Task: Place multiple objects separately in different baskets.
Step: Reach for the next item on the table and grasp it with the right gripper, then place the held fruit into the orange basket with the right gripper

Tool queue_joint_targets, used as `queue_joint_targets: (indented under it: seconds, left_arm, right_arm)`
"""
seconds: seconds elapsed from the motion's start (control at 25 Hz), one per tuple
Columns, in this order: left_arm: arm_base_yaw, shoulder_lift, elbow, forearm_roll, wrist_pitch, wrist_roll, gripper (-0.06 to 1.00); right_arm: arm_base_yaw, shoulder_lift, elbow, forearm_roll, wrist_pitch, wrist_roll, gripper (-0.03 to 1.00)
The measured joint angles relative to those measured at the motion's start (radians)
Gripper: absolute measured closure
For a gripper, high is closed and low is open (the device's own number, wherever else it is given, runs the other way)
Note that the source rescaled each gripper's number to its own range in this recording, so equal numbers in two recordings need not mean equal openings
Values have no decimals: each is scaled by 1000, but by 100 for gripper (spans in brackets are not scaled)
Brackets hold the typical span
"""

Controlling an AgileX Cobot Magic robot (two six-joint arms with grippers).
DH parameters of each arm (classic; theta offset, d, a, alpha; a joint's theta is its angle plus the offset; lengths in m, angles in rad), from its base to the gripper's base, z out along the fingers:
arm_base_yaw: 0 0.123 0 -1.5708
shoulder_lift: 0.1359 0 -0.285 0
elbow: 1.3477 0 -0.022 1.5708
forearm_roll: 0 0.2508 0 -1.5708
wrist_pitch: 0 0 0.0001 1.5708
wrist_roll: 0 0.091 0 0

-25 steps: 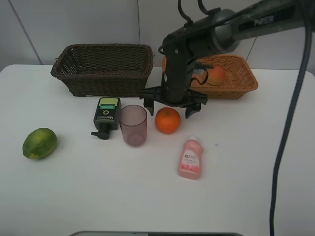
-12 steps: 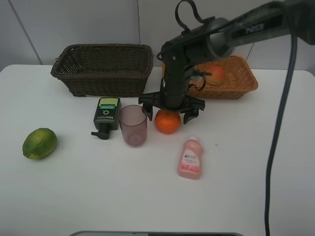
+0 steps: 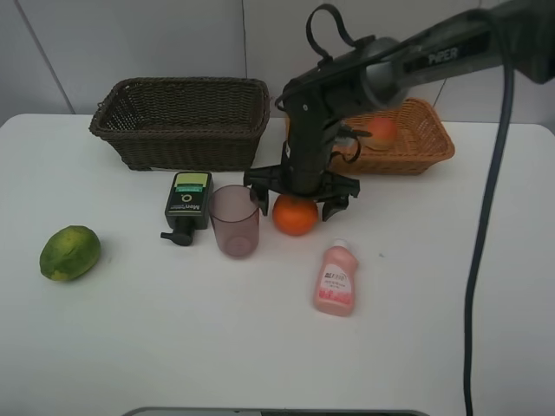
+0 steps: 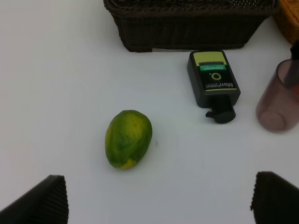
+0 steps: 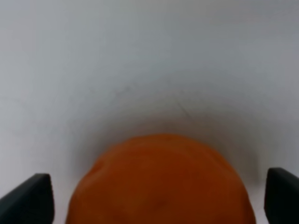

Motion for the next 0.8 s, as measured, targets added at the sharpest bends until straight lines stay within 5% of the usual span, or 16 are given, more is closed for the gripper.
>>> queue_joint_targets:
  seconds: [0.16, 0.8]
  left_arm:
    - [0, 0, 0, 0, 0, 0, -6]
    - [0, 0, 0, 0, 0, 0, -6]
  right_arm:
    - [0, 10, -1, -1, 17, 0, 50]
    - [0, 10, -1, 3, 18, 0, 50]
